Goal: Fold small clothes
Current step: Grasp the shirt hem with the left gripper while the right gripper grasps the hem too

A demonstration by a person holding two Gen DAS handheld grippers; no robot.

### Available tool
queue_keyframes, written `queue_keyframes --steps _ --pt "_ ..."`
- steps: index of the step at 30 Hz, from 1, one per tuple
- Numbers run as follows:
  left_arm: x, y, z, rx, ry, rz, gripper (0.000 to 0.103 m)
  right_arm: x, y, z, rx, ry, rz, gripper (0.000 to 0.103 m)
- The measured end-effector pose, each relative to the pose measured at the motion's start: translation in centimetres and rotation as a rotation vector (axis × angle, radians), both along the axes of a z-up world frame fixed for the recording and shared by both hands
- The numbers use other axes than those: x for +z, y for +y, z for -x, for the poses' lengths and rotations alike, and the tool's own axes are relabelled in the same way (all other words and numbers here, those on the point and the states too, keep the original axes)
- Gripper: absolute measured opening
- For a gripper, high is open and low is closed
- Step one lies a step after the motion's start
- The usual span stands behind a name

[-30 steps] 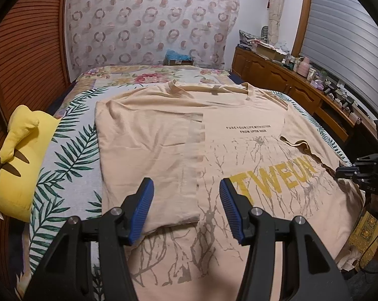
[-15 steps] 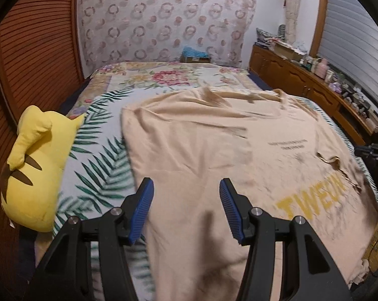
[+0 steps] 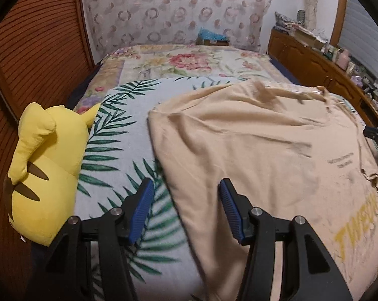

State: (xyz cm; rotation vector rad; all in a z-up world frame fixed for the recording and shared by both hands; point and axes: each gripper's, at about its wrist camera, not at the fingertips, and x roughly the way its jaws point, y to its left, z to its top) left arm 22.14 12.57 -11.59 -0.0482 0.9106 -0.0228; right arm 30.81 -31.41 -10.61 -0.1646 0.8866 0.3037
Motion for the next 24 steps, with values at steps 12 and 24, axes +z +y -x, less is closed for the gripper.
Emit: queue_keyframes --steps 12,24 --pt "0.0 1.1 -3.6 -0.016 0.011 -0.002 0.054 -0.5 -0.5 -1.0 0.006 0.005 -0.021 0.055" --pt "0.1 1.9 -6.0 -0.031 0.022 0.002 0.056 -0.6 -0.1 -1.9 0.036 0.012 -0.016 0.055"
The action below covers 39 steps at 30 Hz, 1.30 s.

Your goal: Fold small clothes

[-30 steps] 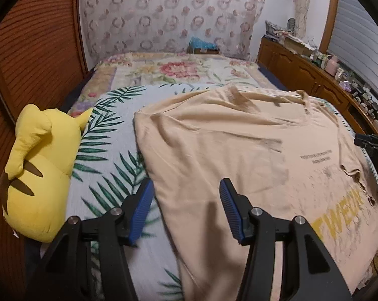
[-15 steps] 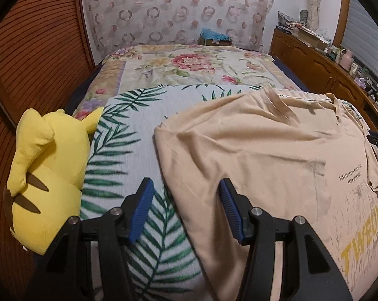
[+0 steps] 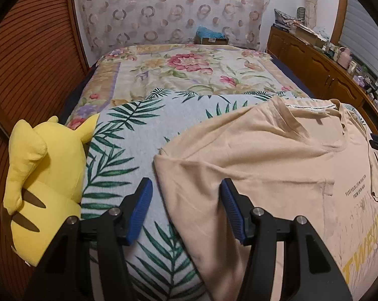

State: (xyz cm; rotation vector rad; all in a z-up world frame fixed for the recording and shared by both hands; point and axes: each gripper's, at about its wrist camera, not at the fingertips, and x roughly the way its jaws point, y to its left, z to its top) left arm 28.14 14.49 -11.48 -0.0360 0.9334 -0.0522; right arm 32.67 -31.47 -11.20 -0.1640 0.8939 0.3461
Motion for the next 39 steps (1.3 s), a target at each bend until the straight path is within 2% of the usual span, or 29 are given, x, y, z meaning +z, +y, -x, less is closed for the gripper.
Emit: queue_keyframes --steps 8,10,11,12,14,15,18,20,22,27,33,39 --pt "0.2 0.6 -1.2 -0.030 0.007 0.016 0.056 0.0 0.7 -1.2 0.029 0.005 0.003 0.055" --pt "0.2 0.7 -1.3 -0.041 0.002 0.029 0.055 0.1 1.0 -1.5 0.039 0.005 0.001 0.050" --pt "0.2 0.6 -1.3 -0.046 -0.002 0.030 0.055 0.1 1.0 -1.5 0.047 0.003 0.003 0.044" --pt "0.1 0.6 -1.2 -0.052 -0.006 0.028 0.049 0.2 1.1 -1.5 0.056 0.001 0.003 0.036" --pt "0.1 0.4 -1.2 -0.066 -0.013 0.022 0.041 0.2 1.2 -1.6 0.066 0.005 0.000 0.029" --pt "0.2 0.3 -1.2 -0.071 -0.016 0.021 0.035 0.2 1.4 -1.7 0.071 0.006 0.000 0.022" --pt "0.3 0.1 -1.3 -0.080 -0.015 0.012 0.024 0.4 1.6 -1.8 0.074 0.020 -0.012 0.007" --pt "0.4 -0.1 -1.3 -0.097 -0.005 0.023 0.009 0.7 2.0 -1.6 0.089 0.018 -0.026 0.004" --pt "0.8 -0.3 -0.9 -0.105 -0.003 0.037 0.004 1.4 2.5 -1.1 0.095 -0.007 -0.031 0.004" --pt "3.8 -1.7 2.2 -0.116 -0.102 0.044 0.004 4.9 3.4 1.7 0.105 -0.117 -0.067 0.003" --pt "9.0 -3.5 8.7 -0.150 -0.243 0.065 0.004 9.8 3.1 6.7 0.125 -0.215 -0.117 0.003" --pt "11.7 -4.4 15.6 -0.180 -0.305 0.075 0.004 13.6 2.1 13.0 0.143 -0.284 -0.135 0.003"
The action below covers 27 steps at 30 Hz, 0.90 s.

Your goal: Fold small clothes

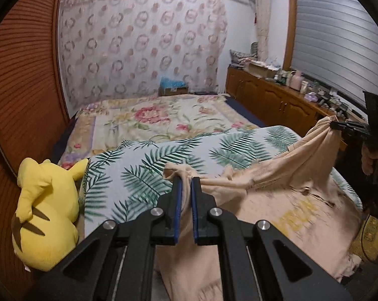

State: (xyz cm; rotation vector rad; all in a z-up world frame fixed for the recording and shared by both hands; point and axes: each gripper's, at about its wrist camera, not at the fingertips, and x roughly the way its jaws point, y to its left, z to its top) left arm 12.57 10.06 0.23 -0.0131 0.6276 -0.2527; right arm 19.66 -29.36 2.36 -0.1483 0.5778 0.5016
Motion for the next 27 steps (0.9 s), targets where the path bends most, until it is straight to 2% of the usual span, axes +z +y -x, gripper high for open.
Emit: queue_keyframes --steps 6,14,18,23,25,27 --pt "0.8 -0.1 6.2 0.011 -0.023 0.014 0.004 1.2 -1.7 7.0 0.009 -0.001 0.001 0.003" --pt "-0.4 1.3 13.3 0.060 0.003 0.044 0.004 -0.7 -4.1 13.7 -0.001 0.089 -0.002 0.003" --pt "-2.1 1.3 14.7 0.075 0.057 0.024 0.005 -2.9 -5.0 15.4 -0.023 0.157 0.007 0.003" --pt "-3.4 1.3 14.9 0.087 0.101 0.001 0.009 -6.0 -5.0 15.7 -0.037 0.250 0.016 0.003" --pt "-3.2 1.6 15.0 0.094 0.093 0.001 0.013 -6.4 -5.1 15.6 -0.050 0.252 0.029 0.005" --pt "-2.9 1.8 14.8 0.101 0.085 -0.001 0.017 -6.1 -5.3 15.4 -0.065 0.241 0.041 0.013"
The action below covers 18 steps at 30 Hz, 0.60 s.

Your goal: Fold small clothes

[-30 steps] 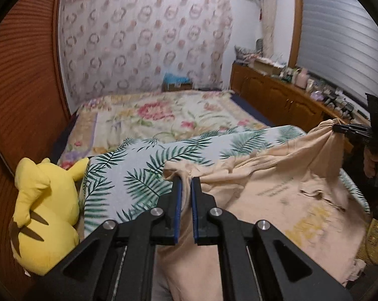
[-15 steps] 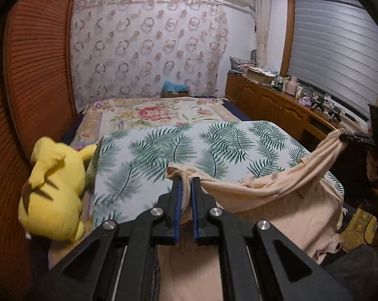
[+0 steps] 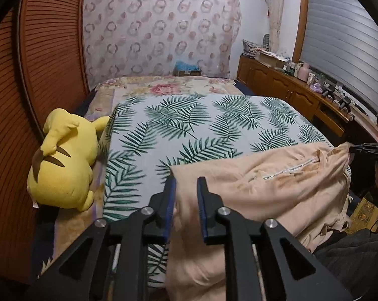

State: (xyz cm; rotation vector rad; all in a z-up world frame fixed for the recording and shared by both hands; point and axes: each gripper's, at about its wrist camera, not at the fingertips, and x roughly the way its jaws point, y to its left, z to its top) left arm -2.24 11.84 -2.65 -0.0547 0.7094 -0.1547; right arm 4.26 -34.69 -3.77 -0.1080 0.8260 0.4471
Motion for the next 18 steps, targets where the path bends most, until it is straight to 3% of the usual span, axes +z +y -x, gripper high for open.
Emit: queue_keyframes --steps 1,3,5,18 --pt "0.2 0.1 -0.1 0.005 -0.007 -0.004 0.019 0.2 -0.1 -0.1 -0.002 -0.005 -0.006 0.017" --pt "0.3 0.3 -0.5 0.007 -0.008 -0.010 0.021 0.6 -0.2 -0.6 -0.010 -0.024 -0.002 0.042" --pt "0.0 0.3 -1.3 0.007 0.002 -0.024 0.023 0.6 -0.1 -1.2 -0.028 -0.042 0.019 0.060" --pt "-6.7 0.0 -8.9 -0.007 0.176 -0.049 0.026 -4.3 1.0 -7.1 -0.049 0.034 0.064 0.060"
